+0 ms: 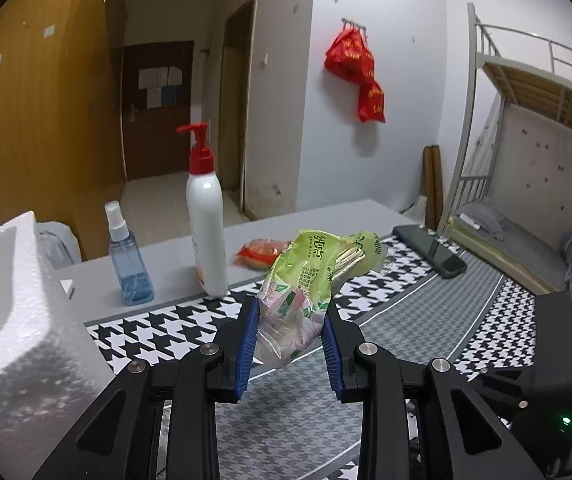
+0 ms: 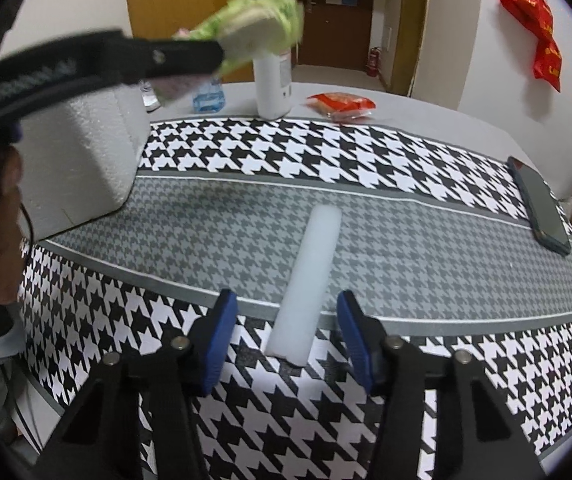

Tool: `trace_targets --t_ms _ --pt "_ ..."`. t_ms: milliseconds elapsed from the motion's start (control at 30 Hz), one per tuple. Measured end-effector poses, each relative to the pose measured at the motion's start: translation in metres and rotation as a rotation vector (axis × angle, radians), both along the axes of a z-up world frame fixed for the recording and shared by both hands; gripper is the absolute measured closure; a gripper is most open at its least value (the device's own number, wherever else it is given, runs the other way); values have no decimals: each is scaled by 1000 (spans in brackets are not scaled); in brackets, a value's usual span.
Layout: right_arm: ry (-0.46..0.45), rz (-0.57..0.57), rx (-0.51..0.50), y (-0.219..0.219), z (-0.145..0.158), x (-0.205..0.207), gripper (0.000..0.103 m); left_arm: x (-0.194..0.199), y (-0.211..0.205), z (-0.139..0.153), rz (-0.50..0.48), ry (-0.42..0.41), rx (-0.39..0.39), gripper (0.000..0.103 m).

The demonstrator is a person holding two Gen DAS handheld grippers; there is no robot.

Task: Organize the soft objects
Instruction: 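Lift the packet with the left tool while the right tool grasps the white foam stick, then carry the packet and the foam stick toward the white foam box with both tools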

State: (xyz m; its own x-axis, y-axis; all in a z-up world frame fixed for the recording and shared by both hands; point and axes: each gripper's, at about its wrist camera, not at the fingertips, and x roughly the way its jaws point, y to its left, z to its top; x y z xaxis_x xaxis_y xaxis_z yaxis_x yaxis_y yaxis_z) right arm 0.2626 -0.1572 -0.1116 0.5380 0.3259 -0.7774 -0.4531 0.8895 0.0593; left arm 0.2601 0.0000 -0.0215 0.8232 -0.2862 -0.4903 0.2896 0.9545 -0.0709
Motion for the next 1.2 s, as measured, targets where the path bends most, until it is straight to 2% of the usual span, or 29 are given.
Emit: trace_targets --t_ms 267,400,633,800,1100,1200 --pt "19 -36 3 -5 0 -1 54 -8 3 5 -9 -32 -24 71" --pt "41 -36 7 -2 -1 -4 60 -15 3 9 -21 -62 -29 71" --pt "57 -57 18 -4 -5 -3 64 -16 3 8 -29 -64 -36 71" --pt "27 -60 -31 5 -6 -3 63 -21 7 11 -34 -83 -49 71" --pt "24 -57 -22 4 -4 -4 63 -37 11 17 -44 -109 -59 71" --pt "11 -63 -15 3 -4 -5 64 -43 21 11 -15 -77 -81 71"
